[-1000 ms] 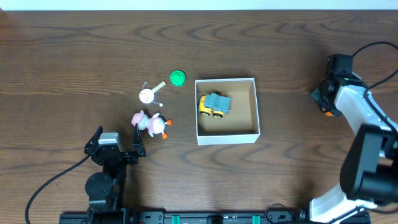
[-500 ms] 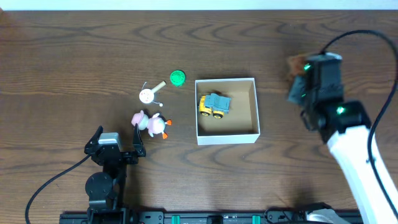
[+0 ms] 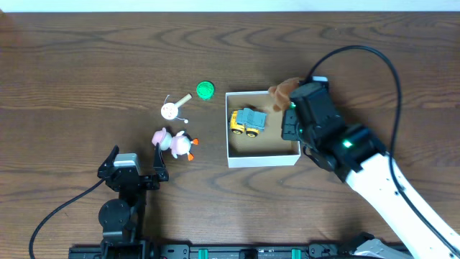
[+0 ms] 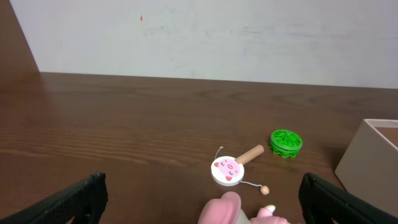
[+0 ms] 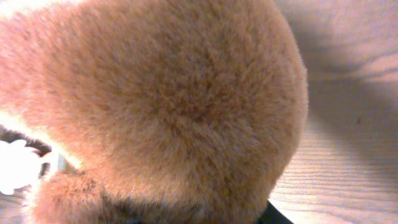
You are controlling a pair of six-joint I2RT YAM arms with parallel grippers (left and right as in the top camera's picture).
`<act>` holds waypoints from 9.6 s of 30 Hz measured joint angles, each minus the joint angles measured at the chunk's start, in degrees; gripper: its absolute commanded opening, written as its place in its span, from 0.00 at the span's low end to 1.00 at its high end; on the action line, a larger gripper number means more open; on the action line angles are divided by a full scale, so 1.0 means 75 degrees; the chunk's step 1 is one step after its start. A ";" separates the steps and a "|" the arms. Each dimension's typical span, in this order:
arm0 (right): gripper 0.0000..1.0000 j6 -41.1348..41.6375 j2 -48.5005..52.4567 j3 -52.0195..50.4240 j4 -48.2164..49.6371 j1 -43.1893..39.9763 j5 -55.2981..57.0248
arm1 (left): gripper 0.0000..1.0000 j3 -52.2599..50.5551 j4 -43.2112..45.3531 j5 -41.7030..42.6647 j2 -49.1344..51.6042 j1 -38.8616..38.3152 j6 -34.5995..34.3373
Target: Pack container
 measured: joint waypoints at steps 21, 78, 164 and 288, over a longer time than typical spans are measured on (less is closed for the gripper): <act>0.59 0.0184 0.1504 0.0000 -0.0003 0.0012 0.0154 | 0.98 0.0000 0.0000 -0.0003 0.0000 0.0000 0.0000; 0.19 -0.1309 0.1536 0.0000 0.0810 0.0012 0.0303 | 0.98 0.0000 0.0000 -0.0003 0.0000 0.0000 0.0000; 0.18 -0.4517 0.1437 0.0000 0.0102 0.0012 -0.0335 | 0.98 0.0000 0.0000 -0.0003 0.0000 0.0000 0.0000; 0.01 -0.4173 0.2527 0.0335 0.1172 -0.0003 0.0455 | 0.98 0.0000 0.0000 -0.0003 0.0000 0.0000 0.0000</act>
